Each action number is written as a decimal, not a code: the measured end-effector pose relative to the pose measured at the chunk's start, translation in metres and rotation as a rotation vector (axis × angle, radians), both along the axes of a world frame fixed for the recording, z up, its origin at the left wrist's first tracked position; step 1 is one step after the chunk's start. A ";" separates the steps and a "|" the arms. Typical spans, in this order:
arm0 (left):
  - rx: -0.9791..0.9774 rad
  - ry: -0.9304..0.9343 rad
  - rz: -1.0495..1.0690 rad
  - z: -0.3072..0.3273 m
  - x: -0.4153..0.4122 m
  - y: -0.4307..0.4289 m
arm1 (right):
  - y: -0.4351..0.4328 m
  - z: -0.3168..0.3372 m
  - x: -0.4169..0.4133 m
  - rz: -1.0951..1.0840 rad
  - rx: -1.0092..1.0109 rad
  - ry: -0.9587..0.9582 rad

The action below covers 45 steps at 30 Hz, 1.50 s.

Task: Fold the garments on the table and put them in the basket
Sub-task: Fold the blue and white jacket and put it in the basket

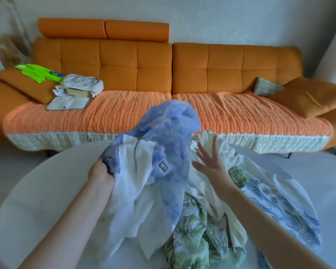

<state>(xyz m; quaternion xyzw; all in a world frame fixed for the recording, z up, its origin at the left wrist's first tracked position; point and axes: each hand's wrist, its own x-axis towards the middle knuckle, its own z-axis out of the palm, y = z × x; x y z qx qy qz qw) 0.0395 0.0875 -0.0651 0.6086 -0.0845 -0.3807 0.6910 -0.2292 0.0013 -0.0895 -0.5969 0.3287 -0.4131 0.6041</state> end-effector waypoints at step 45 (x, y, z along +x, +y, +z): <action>0.288 0.013 -0.591 -0.058 0.017 0.096 | 0.107 -0.052 0.027 0.186 -0.929 1.141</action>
